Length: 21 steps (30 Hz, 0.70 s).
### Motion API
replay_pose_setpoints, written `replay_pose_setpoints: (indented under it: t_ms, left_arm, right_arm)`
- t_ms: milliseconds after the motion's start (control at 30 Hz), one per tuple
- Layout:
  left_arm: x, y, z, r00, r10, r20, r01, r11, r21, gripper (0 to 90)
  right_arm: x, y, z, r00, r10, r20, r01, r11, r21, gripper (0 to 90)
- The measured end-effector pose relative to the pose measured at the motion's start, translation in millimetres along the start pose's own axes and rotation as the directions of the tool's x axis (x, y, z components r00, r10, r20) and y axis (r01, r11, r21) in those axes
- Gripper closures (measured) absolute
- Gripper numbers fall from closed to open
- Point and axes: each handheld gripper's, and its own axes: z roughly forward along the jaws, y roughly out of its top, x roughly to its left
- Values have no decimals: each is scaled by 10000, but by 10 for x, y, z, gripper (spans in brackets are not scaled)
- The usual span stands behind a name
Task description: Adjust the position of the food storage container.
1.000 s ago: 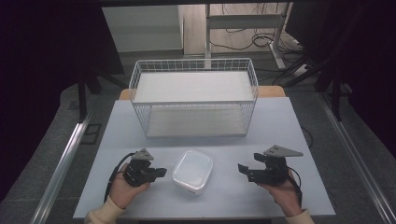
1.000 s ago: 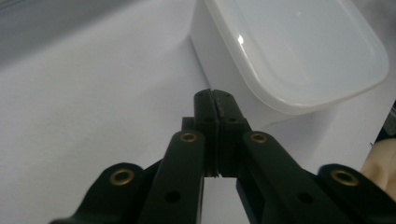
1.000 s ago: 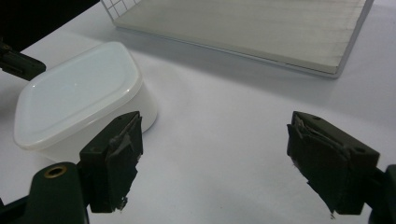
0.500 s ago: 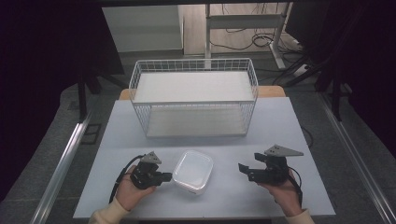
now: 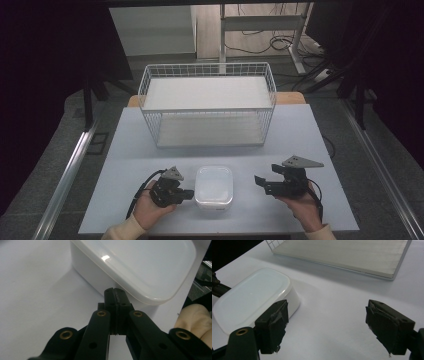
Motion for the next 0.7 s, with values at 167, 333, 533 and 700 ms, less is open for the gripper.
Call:
replay_pose_setpoints:
  t_ms: [167,333,533,700]
  left_arm:
    - [-9,15,15,10000,43,46,-43,10000,4,898]
    - [79,-12,-146,9990,-253,-356,237,9988,-425,893]
    - [268,-51,-474,9797,-1477,-1354,1182,9716,-2051,644]
    - [315,-42,-566,9660,-2075,-1540,1641,9530,-2547,360]
  right_arm:
    - [-12,-1,0,10000,3,31,-3,10000,-22,182]
    - [-22,2,-11,9999,109,-14,-109,9999,-91,181]
    - [-28,13,-28,9997,187,-179,-190,9997,-138,181]
    - [-32,18,-16,9970,384,-670,-396,9991,-168,180]
